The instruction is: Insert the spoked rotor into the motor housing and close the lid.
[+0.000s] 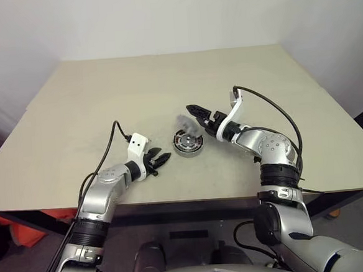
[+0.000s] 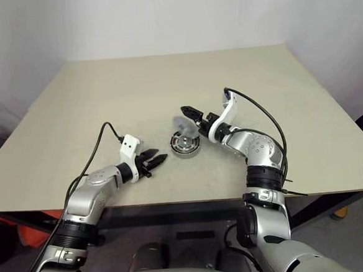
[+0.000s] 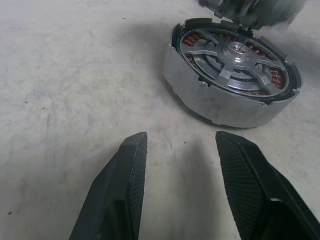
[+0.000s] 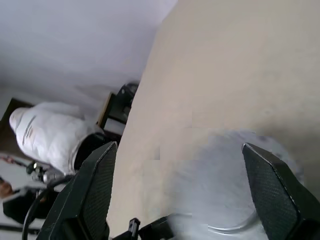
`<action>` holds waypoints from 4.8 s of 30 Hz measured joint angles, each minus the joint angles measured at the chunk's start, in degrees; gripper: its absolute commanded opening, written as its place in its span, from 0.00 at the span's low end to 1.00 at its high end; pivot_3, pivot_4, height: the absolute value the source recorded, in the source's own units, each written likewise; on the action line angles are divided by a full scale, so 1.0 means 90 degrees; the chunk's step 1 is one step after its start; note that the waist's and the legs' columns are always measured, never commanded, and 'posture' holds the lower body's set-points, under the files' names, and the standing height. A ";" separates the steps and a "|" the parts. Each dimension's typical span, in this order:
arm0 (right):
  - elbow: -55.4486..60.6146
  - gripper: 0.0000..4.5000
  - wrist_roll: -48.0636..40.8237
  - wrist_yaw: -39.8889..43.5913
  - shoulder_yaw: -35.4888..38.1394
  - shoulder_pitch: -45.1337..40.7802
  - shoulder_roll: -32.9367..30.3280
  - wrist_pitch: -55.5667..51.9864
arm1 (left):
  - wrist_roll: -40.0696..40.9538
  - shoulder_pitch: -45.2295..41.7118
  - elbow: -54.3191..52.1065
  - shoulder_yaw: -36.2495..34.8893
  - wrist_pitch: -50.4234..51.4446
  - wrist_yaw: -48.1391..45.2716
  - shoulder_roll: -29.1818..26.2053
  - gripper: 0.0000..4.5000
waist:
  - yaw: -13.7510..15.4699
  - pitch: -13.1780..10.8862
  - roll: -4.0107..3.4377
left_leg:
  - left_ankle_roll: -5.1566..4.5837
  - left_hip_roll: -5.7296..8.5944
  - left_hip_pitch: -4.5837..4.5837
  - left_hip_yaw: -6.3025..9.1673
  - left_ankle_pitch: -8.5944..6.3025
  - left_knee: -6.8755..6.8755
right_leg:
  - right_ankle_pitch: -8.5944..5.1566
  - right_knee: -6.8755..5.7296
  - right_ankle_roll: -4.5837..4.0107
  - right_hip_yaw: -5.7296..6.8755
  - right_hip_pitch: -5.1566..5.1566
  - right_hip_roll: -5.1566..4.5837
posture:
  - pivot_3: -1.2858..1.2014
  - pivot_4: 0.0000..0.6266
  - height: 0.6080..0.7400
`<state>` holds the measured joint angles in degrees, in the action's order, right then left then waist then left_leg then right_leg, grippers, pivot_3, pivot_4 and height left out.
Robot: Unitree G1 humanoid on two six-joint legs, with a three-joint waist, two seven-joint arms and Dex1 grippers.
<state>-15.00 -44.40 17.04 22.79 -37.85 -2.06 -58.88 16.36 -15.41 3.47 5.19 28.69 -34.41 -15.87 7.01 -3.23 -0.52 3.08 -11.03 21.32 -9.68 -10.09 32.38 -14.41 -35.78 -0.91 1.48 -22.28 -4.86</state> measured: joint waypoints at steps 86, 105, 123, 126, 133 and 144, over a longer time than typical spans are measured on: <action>-0.1052 0.68 0.3937 0.3526 -0.3512 0.0406 -0.1396 0.4704 | 0.0159 0.0295 -0.0732 -0.0254 0.0006 -0.0101 -0.0358 0.51 | -0.0161 0.0001 0.0004 | -0.0075 -0.0083 0.0001 -0.0012 -0.0025 0.0103 | 0.0022 -0.0010 -0.0065 0.0007 0.0021 0.0061 | 0.52 0.00 1.00; -0.1149 0.68 0.4247 0.3578 -0.3694 0.0455 -0.1461 0.5157 | 0.0153 0.0293 -0.0732 -0.0256 0.0009 -0.0036 -0.0375 0.51 | -0.0167 0.0001 0.0004 | -0.0079 -0.0082 0.0000 -0.0013 -0.0026 0.0103 | 0.0021 -0.0009 -0.0065 0.0007 0.0022 0.0061 | 0.52 0.00 1.00; -0.1607 0.68 0.4521 0.3507 -0.3851 0.0482 -0.1484 0.5928 | 0.0203 0.0286 -0.0733 -0.0299 0.0075 0.0022 -0.0359 0.51 | -0.0171 0.0009 0.0008 | -0.0082 -0.0082 -0.0068 -0.0013 -0.0029 0.0103 | 0.0021 -0.0005 -0.0066 0.0005 0.0094 0.0060 | 0.52 0.00 1.00; -0.1634 0.68 0.4523 0.3486 -0.3851 0.0480 -0.1491 0.5914 | 0.0418 0.0180 -0.0732 -0.0434 0.0269 0.0142 -0.0121 0.51 | -0.0164 0.0009 0.0008 | -0.0103 -0.0081 -0.0091 -0.0013 -0.0041 0.0103 | 0.0020 0.0000 -0.0066 0.0005 0.0123 0.0059 | 0.52 0.00 1.00; -0.1628 0.68 0.4524 0.3468 -0.3871 0.0477 -0.1482 0.5896 | 0.1288 -0.0772 -0.0375 -0.1067 0.1082 0.0590 0.0723 0.14 | -0.0170 0.0013 0.0008 | -0.0103 -0.0080 -0.0100 -0.0015 -0.0041 0.0101 | 0.0020 0.0002 -0.0066 0.0003 0.0128 0.0058 | 0.52 0.00 1.00; -0.1495 0.68 0.4527 0.3382 -0.3896 0.0509 -0.1476 0.5795 | 0.1534 -0.1217 0.0871 -0.1104 0.1813 0.0647 0.0970 0.01 | -0.0167 0.0013 0.0008 | -0.0113 -0.0081 -0.0094 -0.0014 -0.0047 0.0100 | 0.0020 0.0007 -0.0066 0.0004 0.0123 0.0059 | 0.52 0.00 1.00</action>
<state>-28.45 -3.65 47.48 -12.27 -33.26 -15.35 -6.72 30.16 -26.36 11.31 -4.75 45.01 -28.59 -7.14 5.50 -3.12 -0.45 2.06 -11.76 20.48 -9.81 -10.51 33.28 -14.23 -35.71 -1.51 1.51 -21.17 -4.33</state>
